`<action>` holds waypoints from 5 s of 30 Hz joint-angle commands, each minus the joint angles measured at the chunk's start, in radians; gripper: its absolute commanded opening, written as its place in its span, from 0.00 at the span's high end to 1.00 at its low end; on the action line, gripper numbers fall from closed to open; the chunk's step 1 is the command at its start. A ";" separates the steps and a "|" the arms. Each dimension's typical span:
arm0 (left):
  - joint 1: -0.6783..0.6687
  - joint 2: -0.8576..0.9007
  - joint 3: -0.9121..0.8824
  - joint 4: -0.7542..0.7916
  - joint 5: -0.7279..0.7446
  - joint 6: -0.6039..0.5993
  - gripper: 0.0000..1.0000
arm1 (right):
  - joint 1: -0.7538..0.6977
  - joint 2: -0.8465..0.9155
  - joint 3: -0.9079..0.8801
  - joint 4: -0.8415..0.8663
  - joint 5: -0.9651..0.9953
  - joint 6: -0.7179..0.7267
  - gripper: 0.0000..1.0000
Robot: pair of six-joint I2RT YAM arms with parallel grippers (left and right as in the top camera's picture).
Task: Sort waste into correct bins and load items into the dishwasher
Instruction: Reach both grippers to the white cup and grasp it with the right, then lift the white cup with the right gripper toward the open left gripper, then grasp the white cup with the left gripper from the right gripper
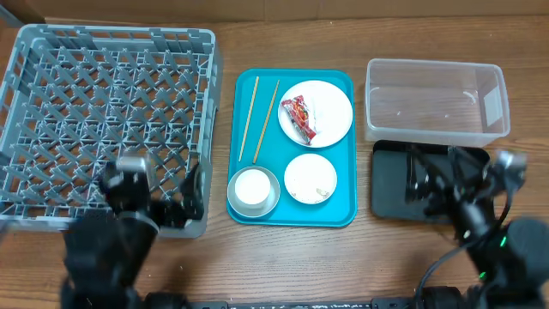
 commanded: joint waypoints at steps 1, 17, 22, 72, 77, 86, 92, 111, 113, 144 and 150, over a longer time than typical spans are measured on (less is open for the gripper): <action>0.003 0.206 0.233 -0.146 0.102 -0.011 0.00 | -0.003 0.202 0.237 -0.140 -0.093 0.004 0.00; -0.165 0.676 0.417 -0.541 0.124 -0.063 0.30 | -0.003 0.651 0.546 -0.451 -0.349 0.000 0.00; -0.322 0.779 0.328 -0.477 -0.027 -0.143 0.37 | -0.002 0.699 0.546 -0.529 -0.349 -0.020 0.12; -0.061 0.665 0.324 -0.466 0.074 -0.130 0.26 | 0.700 1.276 0.546 -0.321 0.003 0.135 0.63; -0.061 0.665 0.324 -0.475 0.071 -0.114 0.26 | 0.697 1.258 0.558 -0.315 0.016 0.130 0.66; -0.060 0.660 0.327 -0.480 0.083 -0.134 0.27 | 0.706 1.228 0.568 -0.323 0.014 0.074 0.66; -0.004 0.620 0.378 -0.468 0.190 -0.148 0.27 | 0.751 1.281 0.541 -0.299 0.015 0.075 0.65; 0.050 0.596 0.400 -0.568 0.155 -0.067 0.24 | 0.675 1.221 0.588 -0.336 0.092 0.135 0.96; 0.050 0.596 0.400 -0.556 0.180 -0.066 0.23 | 0.636 1.170 0.599 -0.341 0.065 0.116 0.96; 0.049 0.612 0.400 -0.098 1.355 -0.074 0.22 | 0.360 0.948 0.603 0.223 -1.078 -0.126 0.96; 0.049 0.612 0.400 -0.095 1.357 -0.073 0.20 | 0.401 0.947 0.603 0.258 -1.063 -0.100 0.96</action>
